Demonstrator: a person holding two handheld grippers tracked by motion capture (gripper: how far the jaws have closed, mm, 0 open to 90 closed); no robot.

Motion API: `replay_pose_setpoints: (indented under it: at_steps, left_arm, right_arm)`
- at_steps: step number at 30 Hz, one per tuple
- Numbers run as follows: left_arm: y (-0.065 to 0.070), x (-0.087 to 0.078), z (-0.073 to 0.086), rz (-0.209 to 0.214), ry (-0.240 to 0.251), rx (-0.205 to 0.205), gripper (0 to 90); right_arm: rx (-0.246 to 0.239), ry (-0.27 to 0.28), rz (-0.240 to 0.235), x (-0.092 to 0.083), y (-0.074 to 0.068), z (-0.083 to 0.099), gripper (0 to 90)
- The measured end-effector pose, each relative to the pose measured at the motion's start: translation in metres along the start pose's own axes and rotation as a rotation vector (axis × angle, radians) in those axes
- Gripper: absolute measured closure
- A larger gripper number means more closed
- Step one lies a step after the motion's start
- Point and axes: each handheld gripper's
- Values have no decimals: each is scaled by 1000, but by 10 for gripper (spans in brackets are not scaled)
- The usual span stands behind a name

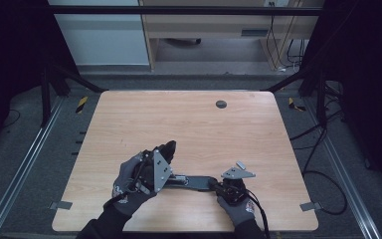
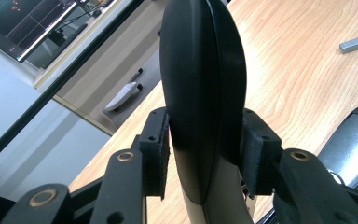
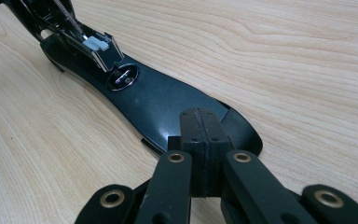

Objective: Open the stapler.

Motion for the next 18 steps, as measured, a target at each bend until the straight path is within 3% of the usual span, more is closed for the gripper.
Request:
replay_pose_setpoints:
  at_steps: [10, 18]
  left_arm:
    - [-2, -2, 2, -5, 5, -11, 584]
    - [-6, -6, 5, -6, 20, -44, 583]
  right_arm:
    - [-12, 5, 2, 0, 0, 0, 900]
    - [-17, 6, 3, 0, 0, 0, 900]
Point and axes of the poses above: each handheld gripper's, and its own axes: x roughly forward along the jaws, z roughly out of its underside, y roughly to its right, and after that the axes turned 15 degrees about z, right-handed
